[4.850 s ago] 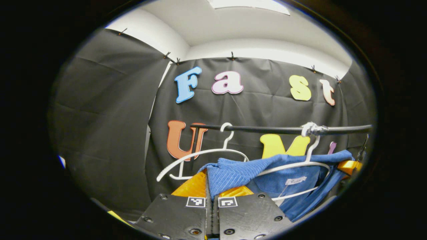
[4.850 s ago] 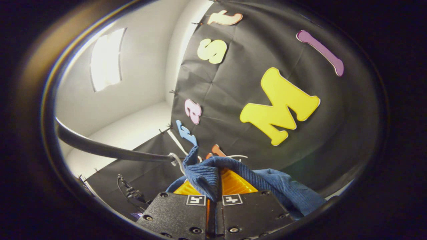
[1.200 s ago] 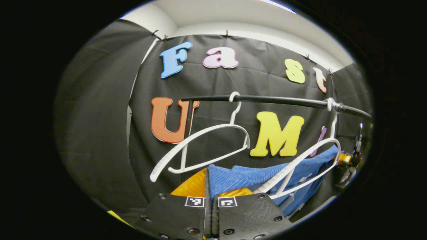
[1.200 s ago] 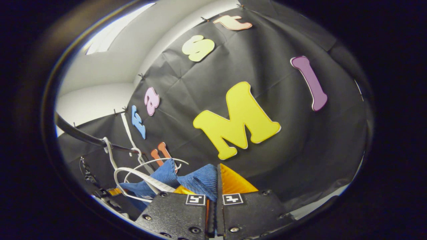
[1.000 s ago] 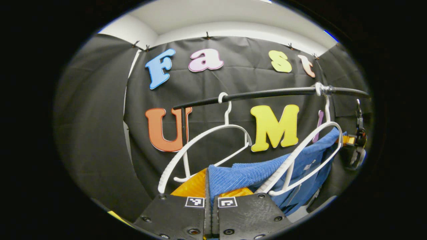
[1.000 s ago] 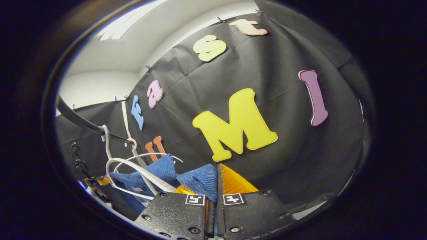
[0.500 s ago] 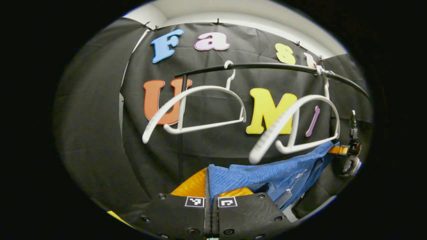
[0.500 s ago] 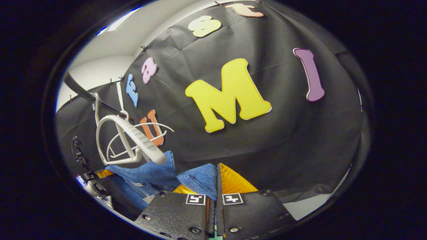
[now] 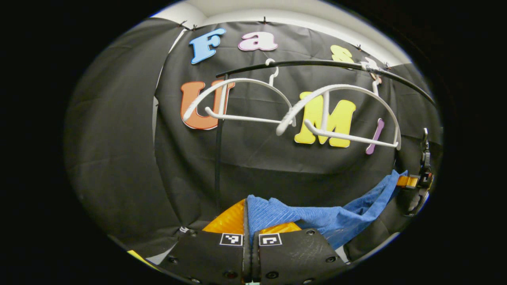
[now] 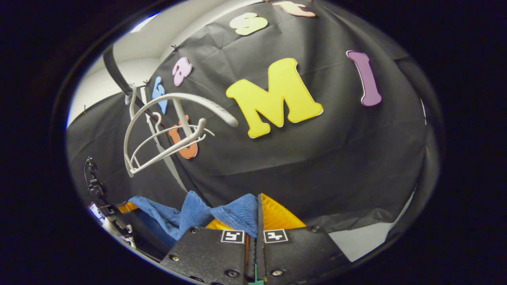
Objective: Grasp the clothes on the hanger with both hands and then place them into the laundry hamper below.
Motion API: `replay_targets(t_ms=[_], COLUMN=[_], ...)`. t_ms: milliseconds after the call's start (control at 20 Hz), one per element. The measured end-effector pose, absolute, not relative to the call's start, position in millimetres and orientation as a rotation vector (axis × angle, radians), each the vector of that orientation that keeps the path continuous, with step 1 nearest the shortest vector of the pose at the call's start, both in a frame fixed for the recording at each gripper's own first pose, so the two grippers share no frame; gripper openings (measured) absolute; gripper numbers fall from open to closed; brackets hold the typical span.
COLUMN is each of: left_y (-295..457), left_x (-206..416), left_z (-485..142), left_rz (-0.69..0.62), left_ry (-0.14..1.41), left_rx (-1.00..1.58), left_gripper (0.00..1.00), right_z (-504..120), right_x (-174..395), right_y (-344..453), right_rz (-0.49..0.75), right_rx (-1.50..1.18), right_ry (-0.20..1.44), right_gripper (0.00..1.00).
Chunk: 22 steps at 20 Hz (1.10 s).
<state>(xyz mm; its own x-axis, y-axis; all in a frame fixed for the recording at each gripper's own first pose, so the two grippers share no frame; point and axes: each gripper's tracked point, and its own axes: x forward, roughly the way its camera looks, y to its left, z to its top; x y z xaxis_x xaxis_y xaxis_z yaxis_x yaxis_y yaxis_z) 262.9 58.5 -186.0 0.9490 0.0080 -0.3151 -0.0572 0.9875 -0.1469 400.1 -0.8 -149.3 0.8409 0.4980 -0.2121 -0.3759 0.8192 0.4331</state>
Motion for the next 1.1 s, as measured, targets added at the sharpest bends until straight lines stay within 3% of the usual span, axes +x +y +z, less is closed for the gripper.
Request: replay_targets(t_ms=[550, 600, 650, 750, 800, 850, 900, 1100], left_y=[-29.6, -37.3, -45.5, -60.3, -67.2, -74.3, -81.4, -84.5], left_x=[217.5, 212.3, 208.0, 197.9, 193.1, 185.9, 180.8, 161.6], left_z=[-153.5, -150.4, -148.0, -142.8, -142.5, -141.9, -144.5, -189.0], left_rz=[-0.104, -0.118, -0.129, -0.159, -0.181, -0.204, -0.229, -0.223], left_ry=[0.285, 0.284, 0.284, 0.281, 0.283, 0.284, 0.293, 0.363], left_rx=[-0.15, -0.146, -0.146, -0.16, -0.172, -0.187, -0.198, -0.222], left_gripper=[0.01, 0.07, 0.01, 0.01, 0.07, 0.07, 0.01, 0.01], right_z=[-130.5, -126.5, -122.0, -119.8, -119.6, -122.4, -126.0, -175.9], right_x=[291.5, 280.1, 271.5, 254.1, 246.7, 238.4, 232.2, 217.2], right_y=[103.2, 114.1, 123.8, 141.4, 147.4, 148.9, 149.4, 142.6], right_rz=[0.663, 0.686, 0.705, 0.74, 0.75, 0.758, 0.764, 0.733], right_rx=[0.419, 0.409, 0.4, 0.388, 0.387, 0.382, 0.378, 0.353], right_ry=[0.365, 0.364, 0.359, 0.366, 0.375, 0.382, 0.389, 0.482], right_gripper=[0.05, 0.05, 0.05, 0.05, 0.05, 0.05, 0.05, 0.05])
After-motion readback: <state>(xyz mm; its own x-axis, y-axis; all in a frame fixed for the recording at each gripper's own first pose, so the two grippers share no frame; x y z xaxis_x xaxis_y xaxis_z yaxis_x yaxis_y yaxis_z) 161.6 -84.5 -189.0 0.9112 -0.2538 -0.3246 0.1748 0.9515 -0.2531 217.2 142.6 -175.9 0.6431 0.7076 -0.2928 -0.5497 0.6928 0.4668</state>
